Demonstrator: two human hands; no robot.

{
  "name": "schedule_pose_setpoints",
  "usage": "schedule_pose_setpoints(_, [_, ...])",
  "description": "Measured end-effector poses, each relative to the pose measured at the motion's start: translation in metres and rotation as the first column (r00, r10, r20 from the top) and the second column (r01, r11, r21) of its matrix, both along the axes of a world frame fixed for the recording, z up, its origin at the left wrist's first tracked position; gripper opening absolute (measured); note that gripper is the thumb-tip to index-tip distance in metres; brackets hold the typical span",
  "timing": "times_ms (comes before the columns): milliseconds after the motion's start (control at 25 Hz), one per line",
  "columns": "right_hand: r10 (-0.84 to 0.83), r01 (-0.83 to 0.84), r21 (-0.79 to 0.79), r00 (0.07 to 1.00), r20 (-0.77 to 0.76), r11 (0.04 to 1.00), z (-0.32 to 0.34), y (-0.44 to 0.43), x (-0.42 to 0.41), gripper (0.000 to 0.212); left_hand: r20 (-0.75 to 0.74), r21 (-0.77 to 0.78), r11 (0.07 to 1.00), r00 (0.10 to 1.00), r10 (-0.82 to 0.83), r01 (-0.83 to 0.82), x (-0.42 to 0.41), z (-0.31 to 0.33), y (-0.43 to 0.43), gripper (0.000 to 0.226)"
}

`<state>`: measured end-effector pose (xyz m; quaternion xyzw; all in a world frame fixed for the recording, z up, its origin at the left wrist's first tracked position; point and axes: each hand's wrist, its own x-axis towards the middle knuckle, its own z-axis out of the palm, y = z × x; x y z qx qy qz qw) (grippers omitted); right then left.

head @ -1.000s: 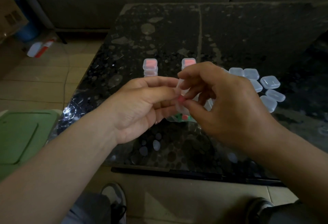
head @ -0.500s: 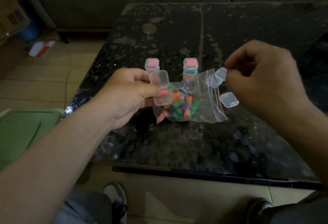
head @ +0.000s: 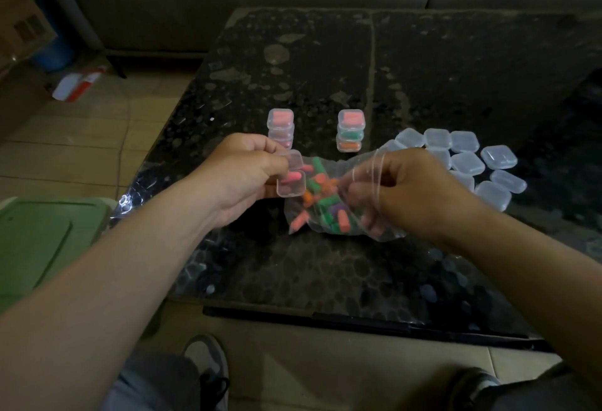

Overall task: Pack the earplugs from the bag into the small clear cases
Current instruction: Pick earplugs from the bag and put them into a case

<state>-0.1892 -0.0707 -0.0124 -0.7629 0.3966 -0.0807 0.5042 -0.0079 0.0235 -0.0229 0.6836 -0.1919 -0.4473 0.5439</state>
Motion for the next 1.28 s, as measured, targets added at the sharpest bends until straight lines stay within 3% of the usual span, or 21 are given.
schedule_pose_setpoints(280, [0.076, -0.073, -0.050, 0.995, 0.069, 0.996, -0.005, -0.002, 0.003, 0.026, -0.044, 0.011, 0.999, 0.998, -0.039, 0.039, -0.001, 0.000, 0.001, 0.017])
schedule_pose_setpoints(440, [0.169, -0.159, -0.088, 0.979, 0.114, 0.983, -0.004, -0.001, -0.002, 0.016, -0.159, 0.008, 0.994, 0.982, -0.107, 0.110, -0.002, 0.003, 0.003, 0.025])
schedule_pose_setpoints(720, [0.129, -0.104, -0.132, 0.972, 0.196, 0.986, -0.013, -0.002, -0.001, 0.006, -0.324, -0.056, 0.967, 0.911, -0.254, 0.249, -0.004, 0.007, 0.009, 0.022])
schedule_pose_setpoints(960, [0.153, -0.123, -0.162, 0.970, 0.189, 0.979, -0.010, 0.000, -0.001, 0.022, -0.341, -0.060, 0.952, 0.891, -0.301, 0.299, -0.007, 0.009, 0.013, 0.010])
schedule_pose_setpoints(1120, [0.131, -0.113, -0.111, 0.976, 0.174, 0.987, -0.005, 0.001, -0.002, 0.005, -0.287, -0.067, 0.955, 0.911, -0.296, 0.290, -0.007, 0.009, 0.012, 0.023])
schedule_pose_setpoints(1280, [0.150, -0.133, -0.096, 0.969, 0.195, 0.986, -0.005, 0.001, -0.002, 0.018, -0.274, -0.034, 0.970, 0.931, -0.242, 0.242, -0.009, 0.008, 0.011, 0.028])
